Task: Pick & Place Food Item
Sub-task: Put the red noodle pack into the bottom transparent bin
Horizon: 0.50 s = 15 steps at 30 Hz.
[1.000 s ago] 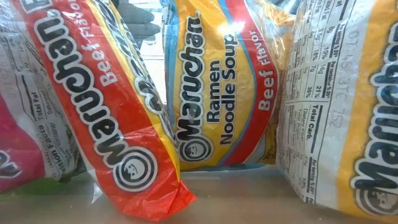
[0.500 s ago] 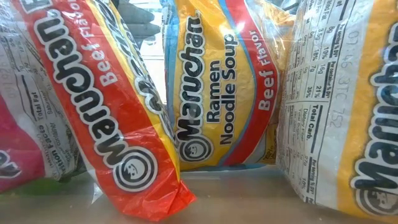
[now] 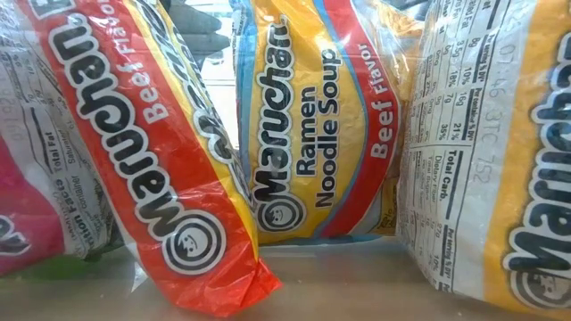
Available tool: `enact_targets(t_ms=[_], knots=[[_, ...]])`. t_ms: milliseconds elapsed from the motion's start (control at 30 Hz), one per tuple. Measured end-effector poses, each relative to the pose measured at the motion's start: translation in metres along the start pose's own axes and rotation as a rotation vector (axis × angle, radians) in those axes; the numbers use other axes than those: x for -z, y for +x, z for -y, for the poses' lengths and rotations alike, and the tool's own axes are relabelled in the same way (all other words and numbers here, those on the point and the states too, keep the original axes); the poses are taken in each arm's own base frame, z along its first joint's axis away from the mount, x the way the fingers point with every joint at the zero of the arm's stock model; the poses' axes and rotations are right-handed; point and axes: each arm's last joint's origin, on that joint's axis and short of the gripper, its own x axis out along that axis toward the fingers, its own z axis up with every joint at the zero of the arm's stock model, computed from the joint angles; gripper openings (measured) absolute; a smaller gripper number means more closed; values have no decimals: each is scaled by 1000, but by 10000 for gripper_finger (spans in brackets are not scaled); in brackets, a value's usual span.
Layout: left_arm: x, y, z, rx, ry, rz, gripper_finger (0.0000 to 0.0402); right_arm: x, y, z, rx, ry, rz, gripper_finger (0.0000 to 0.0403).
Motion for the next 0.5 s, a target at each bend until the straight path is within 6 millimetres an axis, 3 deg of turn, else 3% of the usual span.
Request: enact_targets(t_ms=[267, 500], knots=[[0, 0, 0, 0, -8, 0, 147, 2, 0, -13, -82, -33, 42, 382], [0, 0, 0, 0, -8, 0, 148, 1, 0, -14, -92, 29, 40, 382]])
